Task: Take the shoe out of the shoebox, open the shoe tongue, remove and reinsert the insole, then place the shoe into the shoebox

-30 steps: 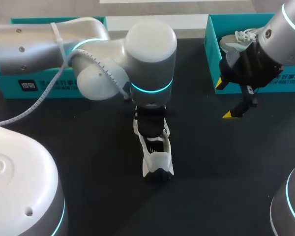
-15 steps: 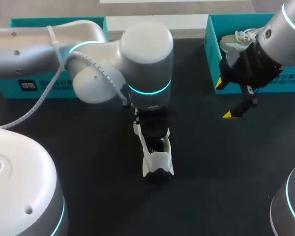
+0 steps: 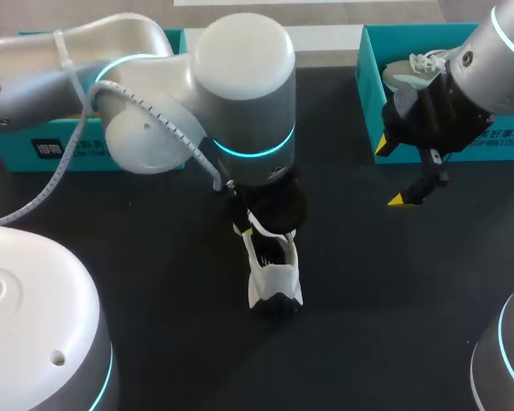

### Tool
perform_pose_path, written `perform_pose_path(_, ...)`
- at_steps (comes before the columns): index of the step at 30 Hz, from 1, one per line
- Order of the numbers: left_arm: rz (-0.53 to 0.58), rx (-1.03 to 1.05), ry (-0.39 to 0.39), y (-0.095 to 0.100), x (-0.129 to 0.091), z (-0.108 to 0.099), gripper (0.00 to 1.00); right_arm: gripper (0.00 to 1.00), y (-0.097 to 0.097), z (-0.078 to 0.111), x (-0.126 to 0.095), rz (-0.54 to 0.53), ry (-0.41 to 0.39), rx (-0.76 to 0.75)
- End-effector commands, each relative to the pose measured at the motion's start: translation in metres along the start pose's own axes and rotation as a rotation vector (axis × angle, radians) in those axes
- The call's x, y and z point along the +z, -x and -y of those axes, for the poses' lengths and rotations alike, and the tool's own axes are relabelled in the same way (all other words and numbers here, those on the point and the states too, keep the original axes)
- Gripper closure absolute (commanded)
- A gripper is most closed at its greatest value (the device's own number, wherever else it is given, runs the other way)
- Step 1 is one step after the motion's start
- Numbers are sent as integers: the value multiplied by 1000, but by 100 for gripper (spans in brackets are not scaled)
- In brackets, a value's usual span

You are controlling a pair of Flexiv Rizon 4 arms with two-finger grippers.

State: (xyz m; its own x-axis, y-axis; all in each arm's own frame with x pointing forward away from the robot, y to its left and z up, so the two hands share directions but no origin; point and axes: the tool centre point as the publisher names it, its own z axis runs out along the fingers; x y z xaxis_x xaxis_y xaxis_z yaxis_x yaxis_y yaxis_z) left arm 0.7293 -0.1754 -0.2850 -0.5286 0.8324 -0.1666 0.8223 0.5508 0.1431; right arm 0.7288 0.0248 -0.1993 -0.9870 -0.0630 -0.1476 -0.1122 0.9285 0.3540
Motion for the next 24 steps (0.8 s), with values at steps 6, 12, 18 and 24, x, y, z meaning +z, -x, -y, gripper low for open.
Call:
perform_pose_path(6,9,2,-3,-5,-1,-2,0,0,0,0,2,0,-2,0)
perform_pose_path(12,92,-432,-51,-3,-19,10,0,0,0,0,2,0,-2,0)
perform_pose_path(18,88,-876,30,-13,-24,17,0,0,0,0,2,0,-2,0)
perform_pose_path(24,51,-1081,96,-23,-26,32,0,0,0,0,2,0,-2,0)
